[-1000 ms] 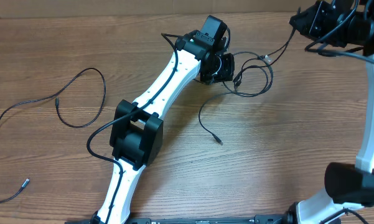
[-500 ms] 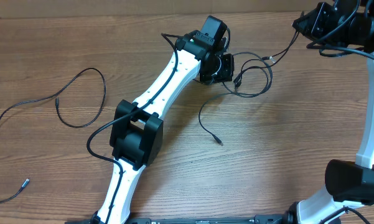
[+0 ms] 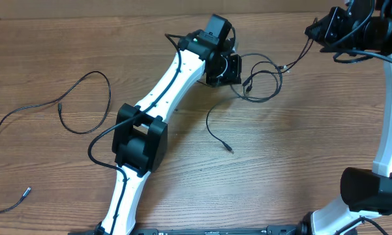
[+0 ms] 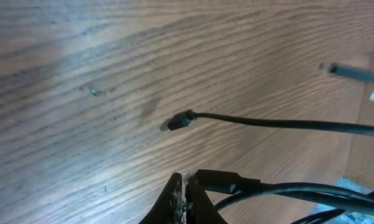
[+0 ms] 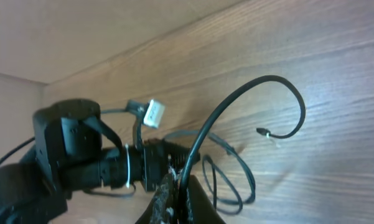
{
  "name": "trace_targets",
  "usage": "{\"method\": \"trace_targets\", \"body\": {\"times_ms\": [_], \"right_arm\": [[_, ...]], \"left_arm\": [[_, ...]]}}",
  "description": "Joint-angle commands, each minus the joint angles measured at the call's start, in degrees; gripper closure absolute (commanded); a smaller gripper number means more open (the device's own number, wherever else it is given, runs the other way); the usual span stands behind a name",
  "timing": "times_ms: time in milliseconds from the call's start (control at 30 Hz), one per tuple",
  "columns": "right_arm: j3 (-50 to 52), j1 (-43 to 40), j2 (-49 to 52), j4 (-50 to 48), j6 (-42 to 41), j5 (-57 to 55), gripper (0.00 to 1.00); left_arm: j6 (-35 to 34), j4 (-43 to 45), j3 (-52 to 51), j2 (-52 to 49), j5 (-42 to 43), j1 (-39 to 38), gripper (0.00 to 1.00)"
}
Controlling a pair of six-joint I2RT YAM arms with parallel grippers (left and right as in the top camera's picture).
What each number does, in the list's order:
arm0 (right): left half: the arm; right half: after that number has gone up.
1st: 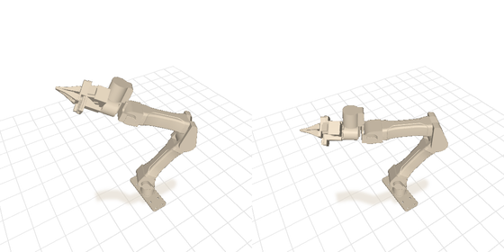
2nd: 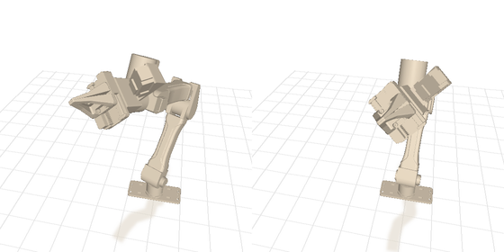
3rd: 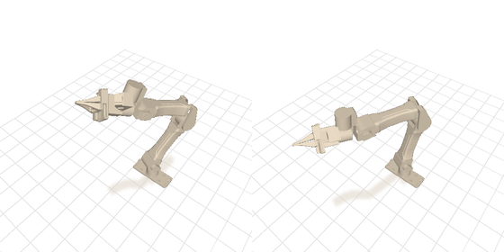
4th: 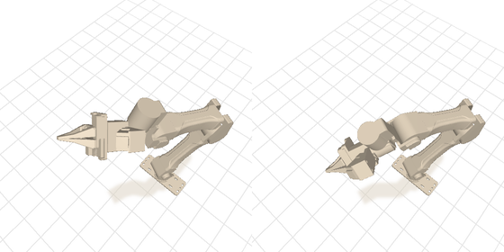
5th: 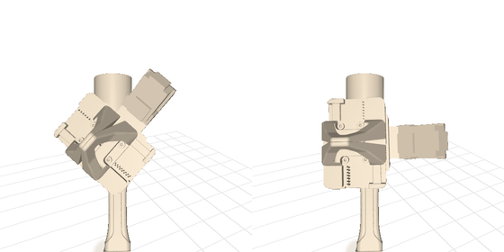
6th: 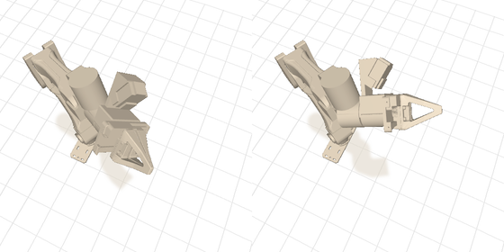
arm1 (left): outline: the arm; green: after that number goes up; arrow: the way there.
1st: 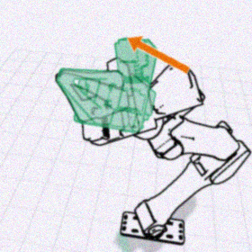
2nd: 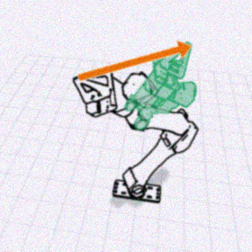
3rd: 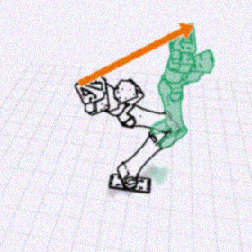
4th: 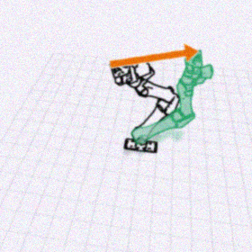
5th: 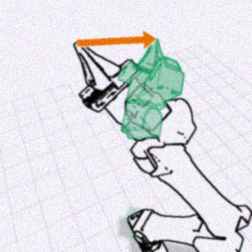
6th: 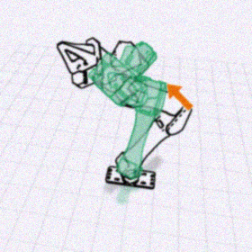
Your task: Untangle cables
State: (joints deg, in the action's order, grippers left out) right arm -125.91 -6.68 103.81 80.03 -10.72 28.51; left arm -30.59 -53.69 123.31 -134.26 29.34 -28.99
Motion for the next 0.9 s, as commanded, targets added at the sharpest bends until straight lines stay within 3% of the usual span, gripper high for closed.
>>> {"method": "trace_targets", "body": {"times_ms": [0,267,533,600,633,767,867], "right_arm": [[-1.4,0.7,-0.1,1.9,-0.2,2.1,0.96],[-1.4,5.0,-0.1,7.5,0.0,4.6,0.96],[-1.6,13.4,-0.3,8.1,-0.5,2.6,0.96],[-1.6,13.5,-0.3,9.6,-3.6,-3.8,0.96],[-1.6,13.3,-0.3,11.2,-7.2,-13.2,0.96],[-0.2,13.3,-0.2,12.0,-18.0,-38.1,0.96],[3.7,13.3,-0.1,10.5,-19.7,-43.5,0.96]], "left_arm": [[4.2,1.5,0.2,5.9,-0.4,2.4,0.96],[2.7,6.8,0.2,16.2,-2.9,7.1,0.96],[5.6,-1.3,0.2,21.2,-2.3,13.9,0.96],[8.9,-2.8,0.2,21.7,-0.5,16.0,0.96],[11.9,-3.4,0.2,22.8,2.0,18.2,0.96],[12.7,-2.6,0.2,26.8,2.0,21.0,0.96],[13.1,-1.5,0.2,30.7,1.4,22.3,0.96]]}}
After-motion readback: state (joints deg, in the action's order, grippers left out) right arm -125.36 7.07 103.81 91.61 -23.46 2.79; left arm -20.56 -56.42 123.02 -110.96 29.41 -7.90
